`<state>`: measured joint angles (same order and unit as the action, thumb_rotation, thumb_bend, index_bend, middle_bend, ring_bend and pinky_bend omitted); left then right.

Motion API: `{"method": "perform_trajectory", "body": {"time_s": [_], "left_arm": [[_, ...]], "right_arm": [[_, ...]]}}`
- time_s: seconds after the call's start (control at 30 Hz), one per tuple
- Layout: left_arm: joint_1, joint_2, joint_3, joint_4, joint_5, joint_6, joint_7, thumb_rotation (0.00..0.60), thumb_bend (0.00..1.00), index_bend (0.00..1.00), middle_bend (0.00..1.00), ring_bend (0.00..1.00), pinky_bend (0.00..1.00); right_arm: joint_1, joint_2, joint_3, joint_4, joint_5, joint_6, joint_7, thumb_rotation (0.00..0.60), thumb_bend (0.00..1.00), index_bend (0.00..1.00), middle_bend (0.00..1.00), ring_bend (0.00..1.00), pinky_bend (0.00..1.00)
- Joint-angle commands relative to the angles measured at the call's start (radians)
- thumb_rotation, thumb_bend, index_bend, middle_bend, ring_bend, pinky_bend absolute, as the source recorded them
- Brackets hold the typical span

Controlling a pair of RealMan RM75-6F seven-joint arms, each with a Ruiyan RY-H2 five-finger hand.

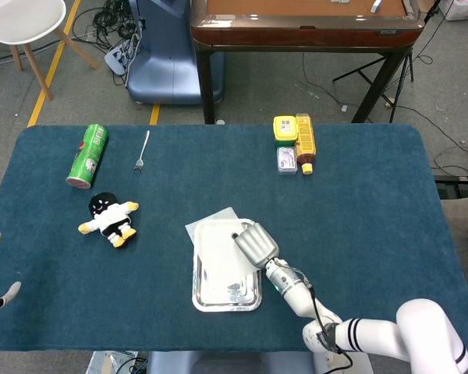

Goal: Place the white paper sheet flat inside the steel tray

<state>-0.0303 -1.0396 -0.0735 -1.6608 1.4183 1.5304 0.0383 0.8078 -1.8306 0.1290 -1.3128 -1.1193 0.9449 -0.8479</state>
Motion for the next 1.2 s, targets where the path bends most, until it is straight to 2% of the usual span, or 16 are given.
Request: {"method": "perform_trajectory", "body": {"time_s": [0.03,0.27,0.87,1.2], "left_arm": [[0.0,0.002,0.0,-0.002,-0.004,-0.003,0.003,0.6,0.22,0.05,0.0,0.0,0.21],[-0.001,0.005,0.002,-0.011,-0.01,-0.011,0.015,0.6,0.22,0.09,0.0,0.0,0.21],[-0.001,0.008,0.003,-0.019,-0.013,-0.016,0.026,0.6,0.22,0.11,0.0,0.0,0.21],[-0.001,0.009,0.003,-0.02,-0.013,-0.016,0.025,0.6,0.22,0.11,0.0,0.0,0.21]], "right_arm": [[0.001,-0.001,-0.001,-0.001,0.01,0.001,-0.009,0.6,1.0,0.4,1.0,1.0,1.0],[0.001,0.002,0.0,-0.03,0.067,0.01,-0.05,0.6,1.0,0.41,1.0,1.0,1.0],[0.008,-0.015,0.014,-0.107,0.229,0.084,-0.161,0.6,1.0,0.41,1.0,1.0,1.0],[0.016,-0.035,0.022,-0.136,0.283,0.115,-0.17,0.6,1.0,0.41,1.0,1.0,1.0]]}}
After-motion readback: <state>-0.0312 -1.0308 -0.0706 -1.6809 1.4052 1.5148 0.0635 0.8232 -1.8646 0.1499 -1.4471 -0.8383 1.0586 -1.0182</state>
